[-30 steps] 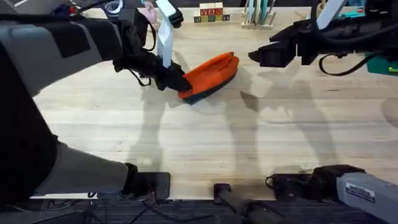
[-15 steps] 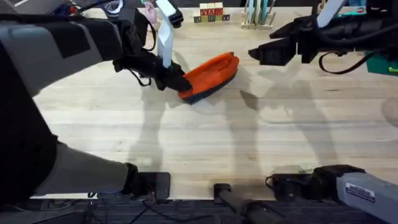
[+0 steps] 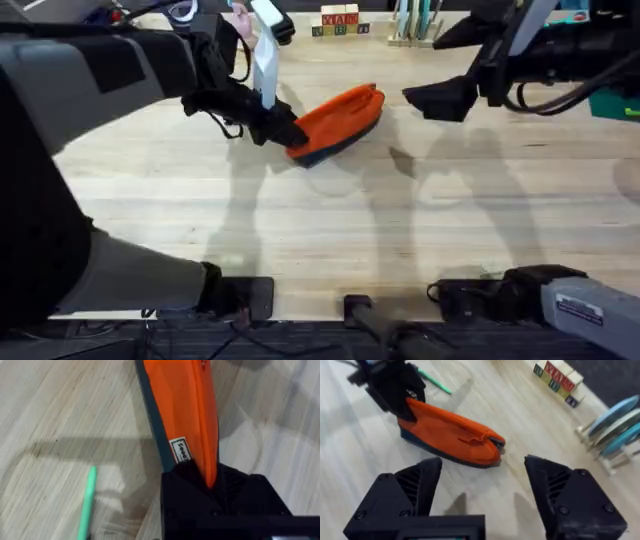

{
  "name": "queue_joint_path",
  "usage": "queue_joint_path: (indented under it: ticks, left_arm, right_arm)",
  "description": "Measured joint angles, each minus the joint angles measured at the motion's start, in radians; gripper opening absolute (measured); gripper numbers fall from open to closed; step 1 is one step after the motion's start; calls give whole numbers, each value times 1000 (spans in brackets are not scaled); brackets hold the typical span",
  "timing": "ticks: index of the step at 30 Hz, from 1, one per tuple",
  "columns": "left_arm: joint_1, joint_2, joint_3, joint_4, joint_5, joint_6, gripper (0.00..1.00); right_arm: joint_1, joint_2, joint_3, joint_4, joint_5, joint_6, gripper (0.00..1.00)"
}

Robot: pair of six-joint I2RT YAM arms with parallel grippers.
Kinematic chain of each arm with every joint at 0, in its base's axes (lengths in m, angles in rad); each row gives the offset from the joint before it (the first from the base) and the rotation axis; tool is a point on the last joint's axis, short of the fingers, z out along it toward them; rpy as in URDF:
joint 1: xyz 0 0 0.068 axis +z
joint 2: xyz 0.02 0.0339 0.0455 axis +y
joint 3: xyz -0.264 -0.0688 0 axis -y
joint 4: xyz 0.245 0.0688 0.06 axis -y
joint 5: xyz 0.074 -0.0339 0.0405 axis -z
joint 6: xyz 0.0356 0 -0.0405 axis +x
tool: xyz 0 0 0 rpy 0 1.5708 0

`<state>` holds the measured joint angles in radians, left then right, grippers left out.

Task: Unzip the bag, pick up the pens from the table one at a time and place them inside, then zip the bag closed.

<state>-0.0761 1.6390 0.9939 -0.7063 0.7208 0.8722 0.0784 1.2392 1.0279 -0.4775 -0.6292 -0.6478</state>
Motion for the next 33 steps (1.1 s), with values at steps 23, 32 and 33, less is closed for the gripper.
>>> queue_joint_path:
  ticks: [23, 32, 33]
  left_arm:
    - [0, 0, 0, 0, 0, 0, 43]
    - [0, 0, 0, 0, 0, 0, 43]
    - [0, 0, 0, 0, 0, 0, 43]
  right_arm:
    - [0, 2, 0, -27, 0, -172, 997]
    - [5, 68, 2, -33, 0, -173, 997]
    - [7, 77, 2, -33, 0, -173, 997]
